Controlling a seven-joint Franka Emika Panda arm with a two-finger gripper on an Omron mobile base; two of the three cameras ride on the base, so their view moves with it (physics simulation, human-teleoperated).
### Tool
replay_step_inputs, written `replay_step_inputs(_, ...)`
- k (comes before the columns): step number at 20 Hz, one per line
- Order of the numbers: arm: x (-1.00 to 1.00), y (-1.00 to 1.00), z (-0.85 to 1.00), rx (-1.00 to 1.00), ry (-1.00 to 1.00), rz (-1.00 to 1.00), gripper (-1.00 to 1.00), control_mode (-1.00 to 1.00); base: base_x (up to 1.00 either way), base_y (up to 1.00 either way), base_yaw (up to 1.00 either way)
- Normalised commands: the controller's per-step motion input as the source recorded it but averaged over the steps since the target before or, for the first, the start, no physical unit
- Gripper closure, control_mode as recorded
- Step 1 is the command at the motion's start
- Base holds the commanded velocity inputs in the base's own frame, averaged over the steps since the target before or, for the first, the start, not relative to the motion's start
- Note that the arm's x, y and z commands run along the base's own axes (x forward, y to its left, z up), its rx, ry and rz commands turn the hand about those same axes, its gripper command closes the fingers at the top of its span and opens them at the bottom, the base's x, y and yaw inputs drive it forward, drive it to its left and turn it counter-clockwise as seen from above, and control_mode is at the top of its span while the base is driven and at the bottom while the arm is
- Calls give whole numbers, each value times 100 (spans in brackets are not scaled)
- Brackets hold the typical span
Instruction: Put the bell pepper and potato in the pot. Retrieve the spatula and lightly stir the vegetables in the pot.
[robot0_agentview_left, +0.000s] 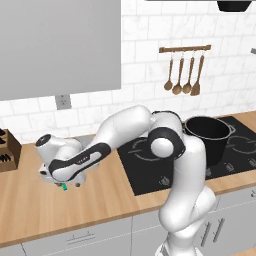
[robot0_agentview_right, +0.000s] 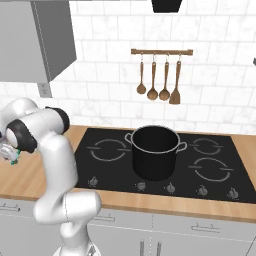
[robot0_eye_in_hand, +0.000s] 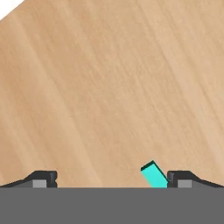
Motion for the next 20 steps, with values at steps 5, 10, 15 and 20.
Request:
replay_step_inputs(5, 5, -14, -27, 12, -1, 3, -100, -100, 0, 0, 0)
replay_step_inputs(10, 26, 18, -9, 6, 0, 7, -100, -100, 0, 0, 0)
replay_step_inputs(15, 11, 40, -2, 1, 0, 8, -100, -100, 0, 0, 0)
replay_step_inputs(20, 7, 33, 0, 0, 0, 6, -100, -100, 0, 0, 0)
